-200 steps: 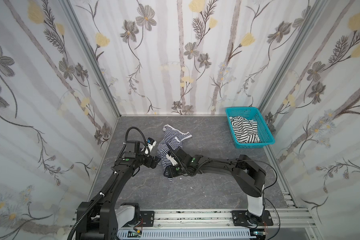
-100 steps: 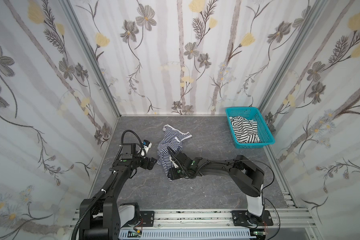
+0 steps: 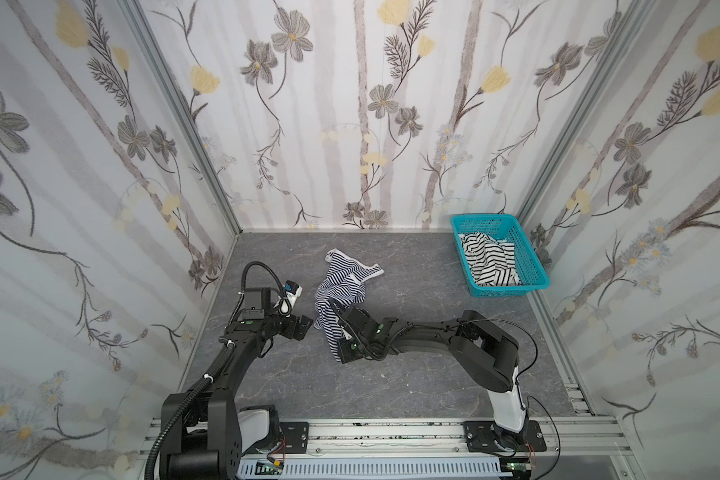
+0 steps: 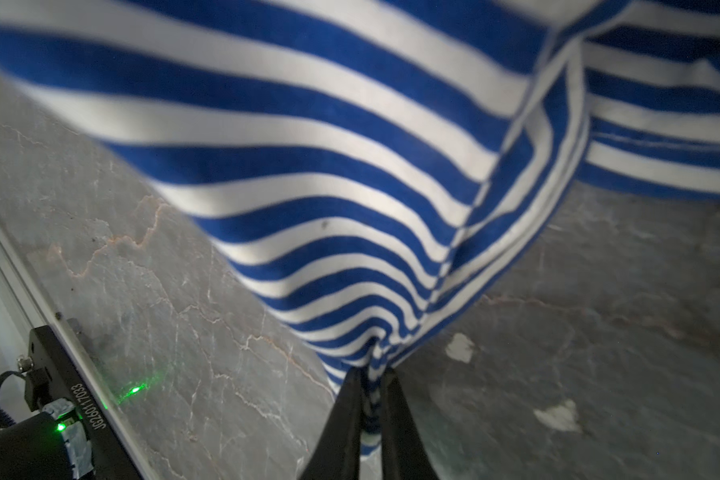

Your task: Fold and stack the tank tops

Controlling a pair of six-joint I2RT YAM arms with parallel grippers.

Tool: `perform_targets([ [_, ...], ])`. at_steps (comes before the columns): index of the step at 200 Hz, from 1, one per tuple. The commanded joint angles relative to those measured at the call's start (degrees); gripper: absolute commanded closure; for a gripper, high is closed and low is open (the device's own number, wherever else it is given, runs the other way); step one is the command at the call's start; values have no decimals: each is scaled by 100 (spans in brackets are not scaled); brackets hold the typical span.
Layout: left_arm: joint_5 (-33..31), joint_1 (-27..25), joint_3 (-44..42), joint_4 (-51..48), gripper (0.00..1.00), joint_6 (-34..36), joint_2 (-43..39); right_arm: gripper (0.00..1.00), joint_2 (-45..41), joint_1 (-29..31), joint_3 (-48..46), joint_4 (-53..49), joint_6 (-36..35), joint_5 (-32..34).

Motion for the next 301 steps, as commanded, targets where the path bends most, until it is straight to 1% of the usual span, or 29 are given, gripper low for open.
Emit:
perform_targets([
  [1,96,9,-19,206,7,89,77,96,-269,23,282,-130,-123,101],
  [7,111,11,-11,233,7,86,117,100,-341,31,500,-242,-191,102],
  [30,96,9,26,357,7,32,252,100,-589,58,1436,-753,-452,176],
  [54,-83,7,81,506,6,-49,303,100,-849,10,2344,-1208,-690,359],
  [78,-268,9,166,604,6,-170,470,100,-995,-248,2817,-1544,-830,541],
  [98,-165,10,199,614,6,-225,424,100,-1161,-593,2787,-1674,-824,641],
  [120,-91,-23,201,606,6,-272,343,99,-1453,-949,2422,-1617,-835,765],
  [123,-89,-41,194,605,6,-272,205,99,-1482,-993,2373,-1615,-827,773],
  [138,-86,-123,130,589,7,-215,49,99,-1647,-1216,2098,-1590,-806,888],
  [155,-190,-360,14,570,6,-78,-37,99,-1878,-1418,1755,-1502,-767,918],
  [159,-241,-437,-3,570,6,-52,-33,99,-1947,-1621,1663,-1452,-765,915],
  [173,-385,-688,-65,561,6,16,-6,99,-2170,-1812,1489,-1326,-768,838],
  [199,-469,-979,-27,570,6,-8,155,100,-2277,-1837,1796,-1317,-876,562],
  [221,-618,-978,115,628,5,-44,299,100,-2181,-1733,2398,-1342,-988,226],
  [230,-714,-957,161,662,5,-50,520,100,-2086,-1656,2727,-1377,-1028,101],
  [253,-831,-708,366,693,5,-154,814,100,-1687,-1498,3712,-1456,-1098,-261],
  [254,-832,-696,375,693,5,-160,823,100,-1668,-1406,3735,-1456,-1107,-280],
  [276,-947,-396,580,710,5,-177,1079,100,-1059,-1111,5065,-1616,-1145,-513],
  [301,-977,-198,708,737,5,-193,1257,100,-196,-1074,6905,-2087,-1047,-770],
])
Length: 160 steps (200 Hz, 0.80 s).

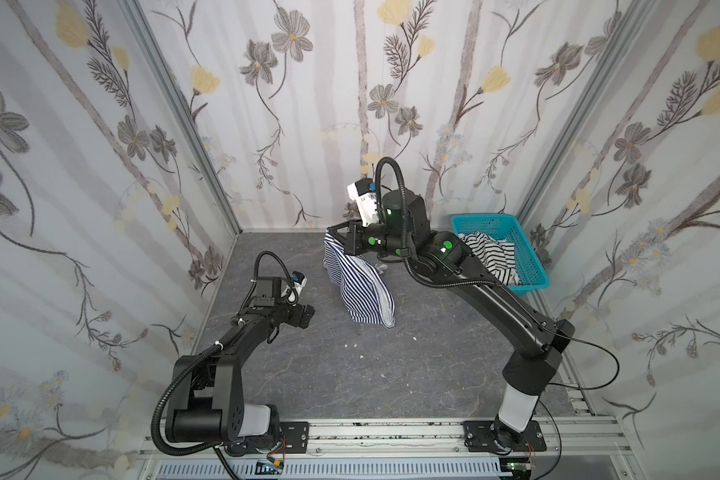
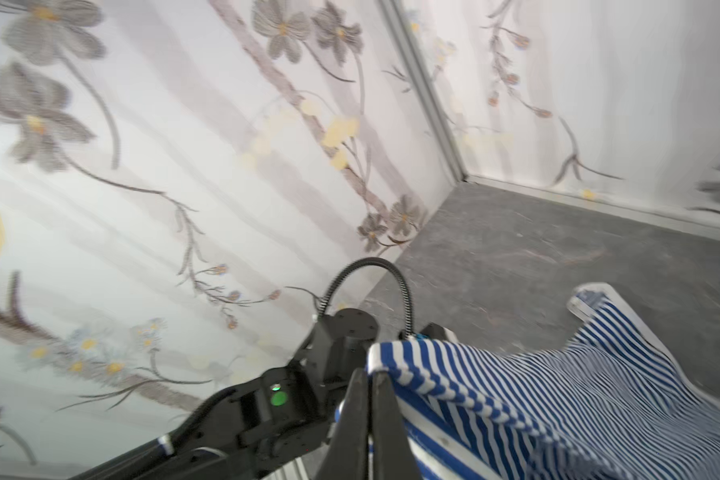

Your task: Fold and stack the tank tops

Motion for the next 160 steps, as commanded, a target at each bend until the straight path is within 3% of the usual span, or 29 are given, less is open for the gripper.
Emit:
perform_targets([
  [1,-75,131,132,107,5,-49,127,100,590,1,1303,-265,14,-354],
  [29,-165,311,228,190,5,-127,288,100,761,-111,1627,36,217,-637],
  [53,-185,381,265,204,5,-163,327,100,570,-342,1389,-230,101,-182],
  [100,-226,377,208,195,5,3,115,99,-537,-1110,-1392,-157,67,793],
  [160,-208,169,112,119,4,7,-327,99,-986,-1706,-4071,274,-22,1885],
])
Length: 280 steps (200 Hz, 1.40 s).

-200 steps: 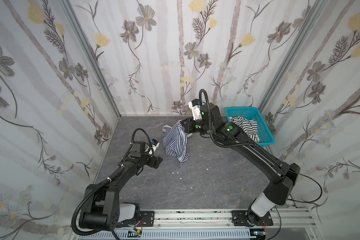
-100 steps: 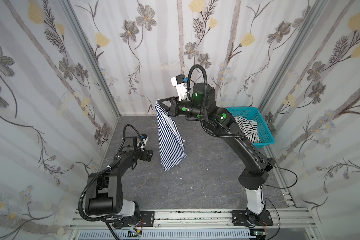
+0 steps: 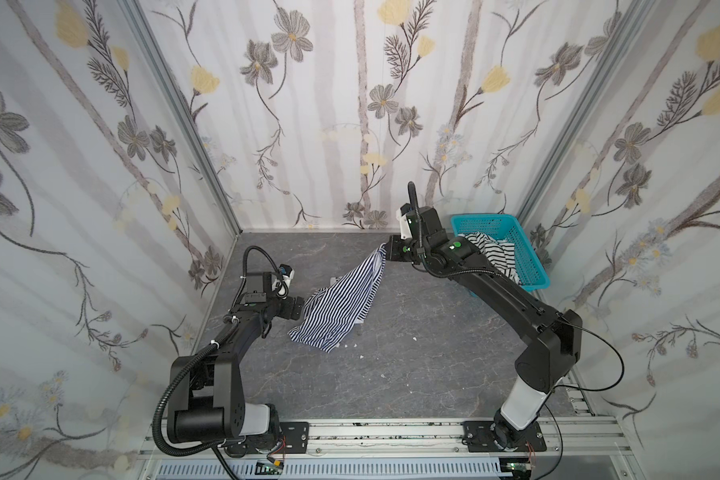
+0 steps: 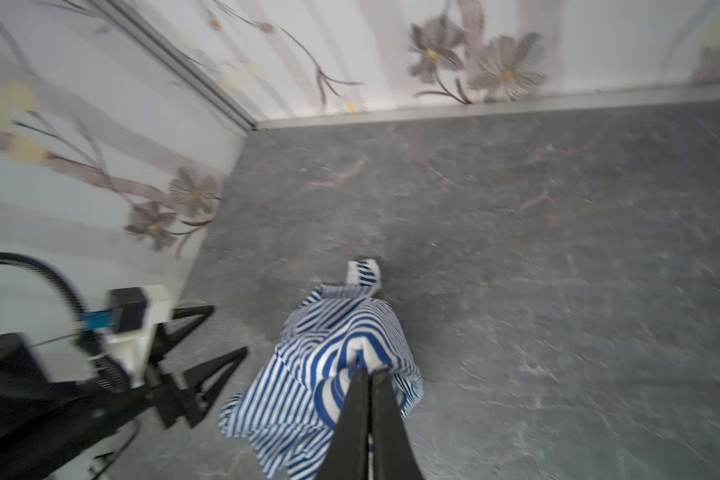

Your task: Fold and stack the tank tops

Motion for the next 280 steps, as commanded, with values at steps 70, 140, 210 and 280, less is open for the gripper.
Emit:
perform_targets([
  [70,542,-1260,-483,-712,6,773,-577,99,-606,-763,-1834,652,168,1265],
  [140,908,-1668,-485,-1239,8,1085,-233,99,-1048,-1090,-2868,824,591,1673],
  [210,1411,-1705,-177,-1496,18,1142,640,99,-1176,-1110,-3424,1165,792,1448],
  [280,1858,-1724,51,-1635,30,1136,1138,100,-1299,-1109,-3548,1315,835,1292],
])
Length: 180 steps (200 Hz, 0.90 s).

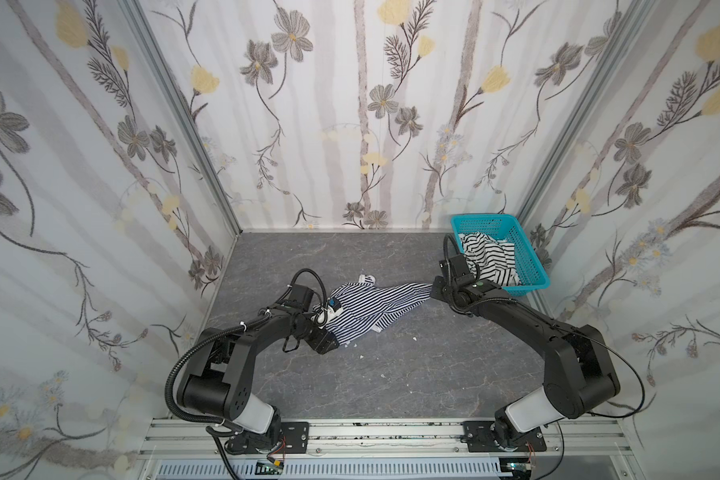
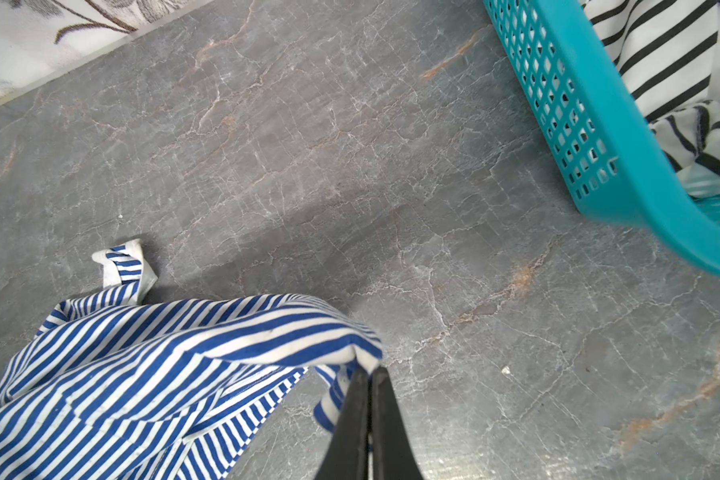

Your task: Fold and stack the tank tops

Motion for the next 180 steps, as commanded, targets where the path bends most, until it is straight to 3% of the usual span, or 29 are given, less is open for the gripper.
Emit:
perform_targets([
  [1,317,-20,104,-122,31,95,171,100,-77,-1,-24,273,86,-58],
  [83,319,-79,303,-149,50,2,591,100,-159,68,-105,402,104,-208],
  [121,212,-175,230,-227,56,95,644,100,-174,108,-53,378,104,-200],
  [168,25,-202,238,-402,55,216,803,100,-185,143,17,321,96,-191],
  [180,51,-202,230,-437,60,241,841,100,-188,156,33,308,95,-186],
])
